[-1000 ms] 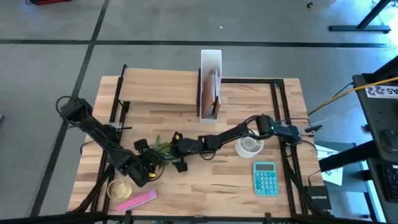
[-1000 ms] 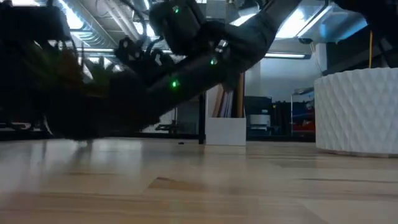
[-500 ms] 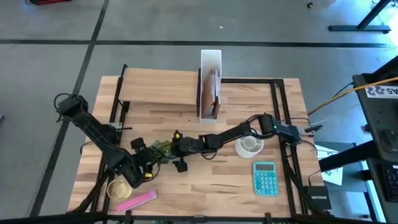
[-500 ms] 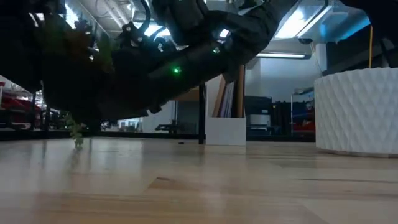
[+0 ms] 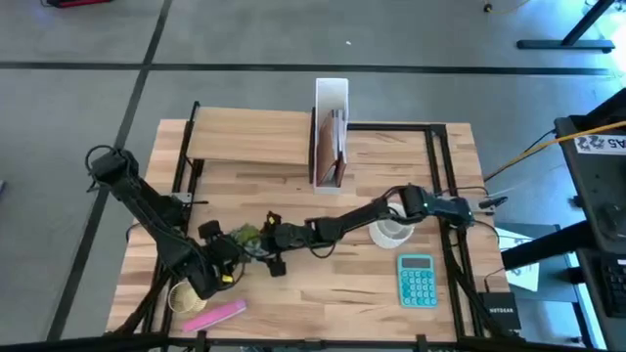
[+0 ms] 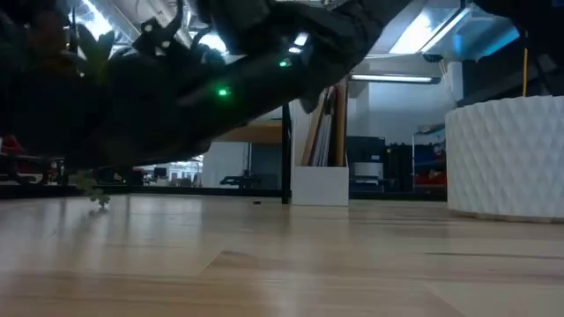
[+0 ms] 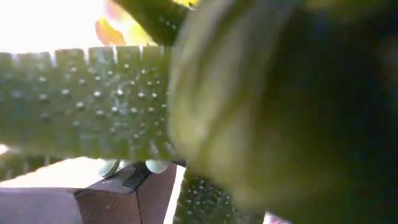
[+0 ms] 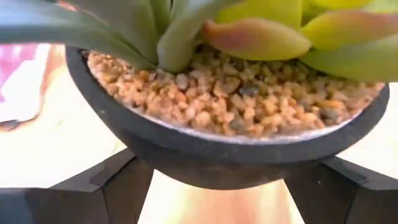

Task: Stock shelves
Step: Remove the plant pot from under the shelf

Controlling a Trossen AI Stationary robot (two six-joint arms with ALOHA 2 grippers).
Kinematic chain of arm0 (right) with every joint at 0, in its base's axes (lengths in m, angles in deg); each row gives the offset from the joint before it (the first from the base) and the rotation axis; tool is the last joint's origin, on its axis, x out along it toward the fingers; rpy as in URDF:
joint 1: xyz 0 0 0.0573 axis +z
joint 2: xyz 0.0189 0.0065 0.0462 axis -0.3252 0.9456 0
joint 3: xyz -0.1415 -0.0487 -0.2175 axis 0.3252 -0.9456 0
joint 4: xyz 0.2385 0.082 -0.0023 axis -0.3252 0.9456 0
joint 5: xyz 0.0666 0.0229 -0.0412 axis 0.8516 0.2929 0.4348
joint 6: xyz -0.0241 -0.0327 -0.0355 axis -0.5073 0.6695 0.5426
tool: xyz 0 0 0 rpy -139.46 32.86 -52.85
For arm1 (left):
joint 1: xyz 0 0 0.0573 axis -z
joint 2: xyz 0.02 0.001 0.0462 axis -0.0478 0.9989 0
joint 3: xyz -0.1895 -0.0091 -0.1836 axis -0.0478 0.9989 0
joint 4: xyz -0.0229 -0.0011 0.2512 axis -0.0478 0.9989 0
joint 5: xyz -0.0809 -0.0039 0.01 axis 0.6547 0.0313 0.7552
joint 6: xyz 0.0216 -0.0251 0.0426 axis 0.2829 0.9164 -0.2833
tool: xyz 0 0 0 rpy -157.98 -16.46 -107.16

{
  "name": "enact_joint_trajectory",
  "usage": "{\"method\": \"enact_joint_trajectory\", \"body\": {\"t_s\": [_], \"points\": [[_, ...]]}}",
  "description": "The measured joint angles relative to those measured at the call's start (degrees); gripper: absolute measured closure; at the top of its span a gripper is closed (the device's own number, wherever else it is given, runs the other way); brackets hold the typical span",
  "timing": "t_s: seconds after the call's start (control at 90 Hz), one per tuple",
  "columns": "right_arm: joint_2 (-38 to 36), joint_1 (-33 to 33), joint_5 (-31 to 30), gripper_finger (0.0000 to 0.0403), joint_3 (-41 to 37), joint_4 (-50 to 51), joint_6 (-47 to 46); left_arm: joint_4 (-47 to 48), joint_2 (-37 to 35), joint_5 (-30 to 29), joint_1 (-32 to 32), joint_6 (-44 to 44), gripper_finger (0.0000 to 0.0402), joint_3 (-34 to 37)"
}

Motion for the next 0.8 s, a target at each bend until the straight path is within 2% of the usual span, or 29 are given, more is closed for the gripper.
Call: {"method": "enact_joint_trajectory", "body": {"t_s": [0.222, 0.467, 0.622, 0.8], "points": [[7.8, -2.0, -0.5, 0.0096, 14.4, 10.4, 0.2, 7.6, 0.0, 2.5, 0.0, 4.3, 0.0163, 0.4], [16.8, -4.0, 0.1, 0.0097, 30.4, 18.8, -0.2, 11.0, 0.4, 11.6, 1.7, 13.4, 0.0163, 5.9], [20.3, -4.7, 0.8, 0.0097, 36.3, 21.0, -0.6, 17.5, 0.5, 17.7, 5.0, 21.4, 0.0163, 6.7], [21.4, -4.7, 0.9, 0.0097, 38.2, 22.9, -1.6, 18.2, 0.5, 18.7, 7.4, 25.0, 0.0163, 6.6]]}}
